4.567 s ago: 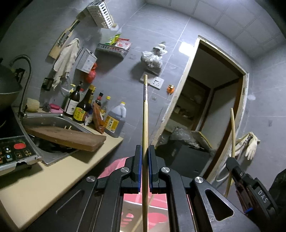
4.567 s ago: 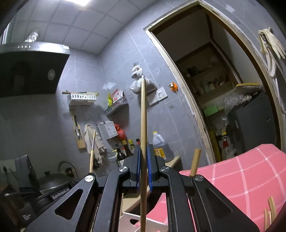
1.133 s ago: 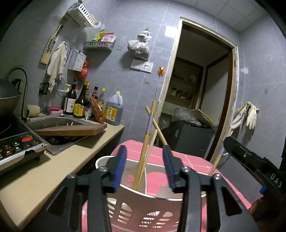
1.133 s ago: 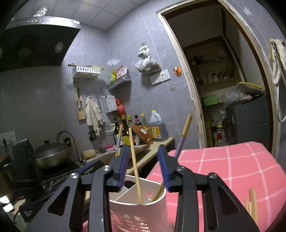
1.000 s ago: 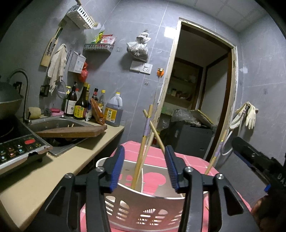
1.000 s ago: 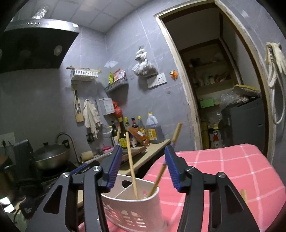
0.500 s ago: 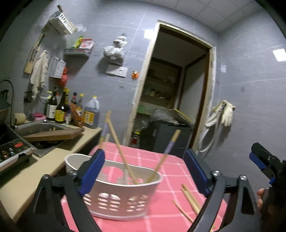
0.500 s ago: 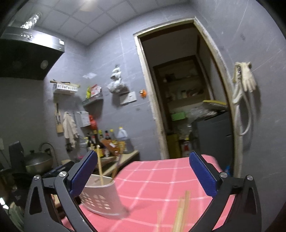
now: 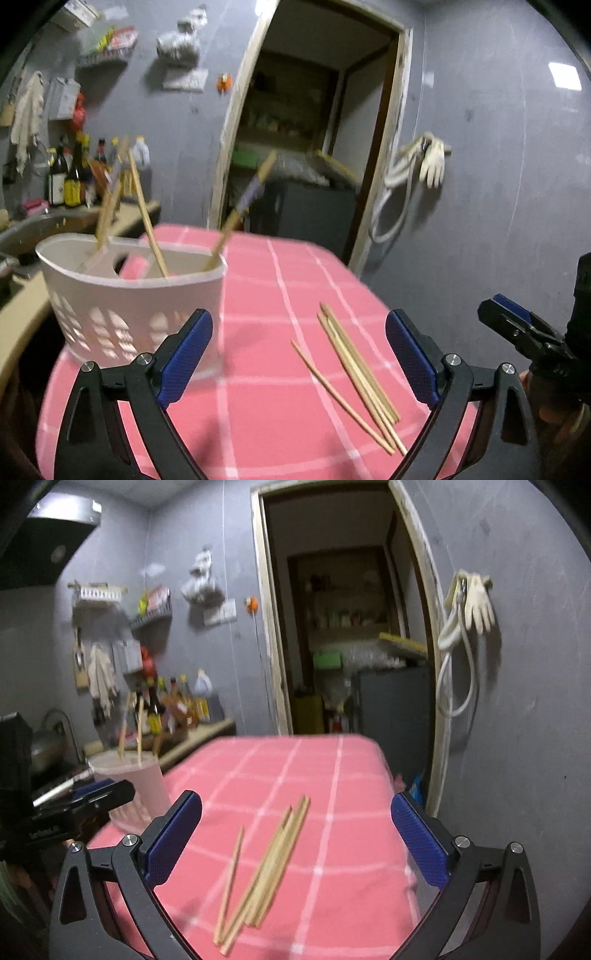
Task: Organize utensils
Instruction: 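Withdraw both open tools from the white holder toward the loose chopsticks, then grasp one wooden chopstick with the left tool while the right tool grasps another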
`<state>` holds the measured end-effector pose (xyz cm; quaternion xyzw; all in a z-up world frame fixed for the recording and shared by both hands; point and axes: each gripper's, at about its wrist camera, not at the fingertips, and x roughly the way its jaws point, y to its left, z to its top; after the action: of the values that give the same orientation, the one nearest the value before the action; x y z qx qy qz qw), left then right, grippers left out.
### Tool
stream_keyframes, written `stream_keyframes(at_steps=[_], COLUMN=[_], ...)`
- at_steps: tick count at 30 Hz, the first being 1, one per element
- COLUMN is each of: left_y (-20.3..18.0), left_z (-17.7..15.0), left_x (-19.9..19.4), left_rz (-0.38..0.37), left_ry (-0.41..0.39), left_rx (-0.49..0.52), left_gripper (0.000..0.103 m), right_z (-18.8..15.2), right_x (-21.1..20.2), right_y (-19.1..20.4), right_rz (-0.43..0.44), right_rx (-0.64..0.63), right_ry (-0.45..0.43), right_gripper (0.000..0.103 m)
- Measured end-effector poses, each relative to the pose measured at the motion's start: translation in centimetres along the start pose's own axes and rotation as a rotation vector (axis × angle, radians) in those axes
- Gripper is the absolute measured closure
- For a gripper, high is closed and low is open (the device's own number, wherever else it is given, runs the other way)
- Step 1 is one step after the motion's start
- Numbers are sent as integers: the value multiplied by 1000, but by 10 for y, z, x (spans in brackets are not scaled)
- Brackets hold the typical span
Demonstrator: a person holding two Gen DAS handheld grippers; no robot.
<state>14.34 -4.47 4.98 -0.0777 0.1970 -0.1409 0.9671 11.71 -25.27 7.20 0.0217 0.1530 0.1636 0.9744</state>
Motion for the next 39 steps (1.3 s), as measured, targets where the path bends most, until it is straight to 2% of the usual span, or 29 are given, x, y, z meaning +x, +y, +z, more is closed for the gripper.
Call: stream_keyframes(at_steps=[3,5,8,10,13,15,20,24,29,32,36,39], left_y=[-6,-9,-11,-12,-14,-13,-11,-13,-17,-19,-17,-15], left_z=[-8,-13,-16,-18,-21,-24,-29,-32,-35,-34,-38,-36], left_x=[14,26,40,51,67,77,102,113,125,127,131,130], left_rz=[9,16,15,4,-17,-40,-77,-80,-47,-21,-24,-38], left_ry=[63,115,181,231,314,372,493,541,573,571,582,592], left_rx=[2,10,17,18,20,11,-19,-19,11,27,20,22], left_gripper=[11,12,12,18,33,44,57,69,70,78,89,92], right_z=[-10,-17,-25,-29,-36,-41,-46,-49,-52,-49,-47,-46], right_x=[12,20,35,45,62,72,90,101,117,123,129,130], right_y=[-7,-12,-15,-16,-19,-22,-26,-24,-26,-28,-25,-18], right_rz=[14,24,42,48,71,100,149,167,172,157,137,141], right_rx=[7,11,13,14,25,39,65,52,67,59,25,-27], right_ry=[70,111,184,234,316,363,448,497,561,568,585,605], right_gripper=[0,4,20,33,46,53,62,65,66,69,79,88])
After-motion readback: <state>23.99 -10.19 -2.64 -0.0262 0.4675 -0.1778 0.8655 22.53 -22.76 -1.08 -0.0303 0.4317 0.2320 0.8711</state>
